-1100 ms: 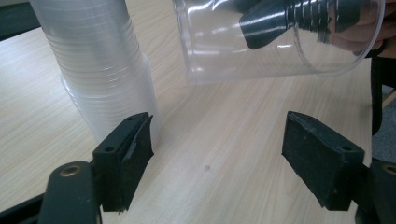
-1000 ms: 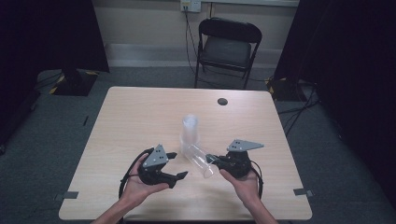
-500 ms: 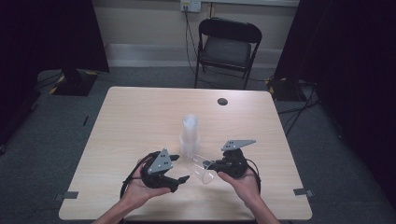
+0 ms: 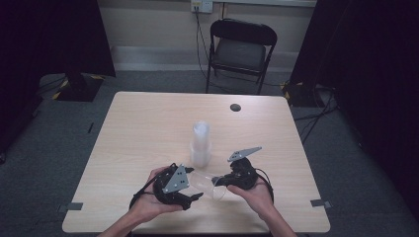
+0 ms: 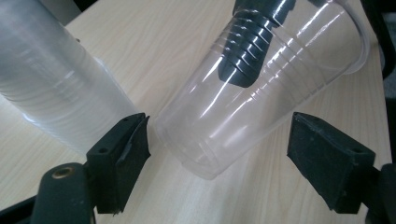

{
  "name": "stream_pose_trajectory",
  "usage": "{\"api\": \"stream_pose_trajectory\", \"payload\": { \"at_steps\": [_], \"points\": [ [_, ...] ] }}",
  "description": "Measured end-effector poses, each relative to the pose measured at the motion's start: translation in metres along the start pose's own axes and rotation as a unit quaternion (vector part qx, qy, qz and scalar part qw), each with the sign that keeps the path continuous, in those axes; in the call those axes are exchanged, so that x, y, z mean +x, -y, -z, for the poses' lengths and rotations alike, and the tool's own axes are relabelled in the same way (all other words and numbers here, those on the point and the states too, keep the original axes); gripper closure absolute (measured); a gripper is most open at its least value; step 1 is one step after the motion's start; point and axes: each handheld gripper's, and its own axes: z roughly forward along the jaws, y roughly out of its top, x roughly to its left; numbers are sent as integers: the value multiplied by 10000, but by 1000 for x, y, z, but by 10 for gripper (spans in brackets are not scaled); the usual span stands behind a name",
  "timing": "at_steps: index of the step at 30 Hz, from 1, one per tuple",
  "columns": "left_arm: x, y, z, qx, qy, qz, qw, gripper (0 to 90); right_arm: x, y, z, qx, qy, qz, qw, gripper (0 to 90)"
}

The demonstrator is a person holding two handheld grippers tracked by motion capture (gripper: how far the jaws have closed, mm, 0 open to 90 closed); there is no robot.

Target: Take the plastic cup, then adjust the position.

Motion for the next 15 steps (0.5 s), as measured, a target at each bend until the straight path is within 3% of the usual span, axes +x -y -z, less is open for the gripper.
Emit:
{"api": "stream_pose_trajectory", "payload": {
  "at_steps": [14,15],
  "points": [
    [-11,1,-10,155,74,-496,9986,193,-3,-2,-12,352,-159,-88,9992,900],
    [-13,0,-12,174,73,-643,9978,193,-3,-2,-14,402,-182,-77,9990,900]
  ]
}}
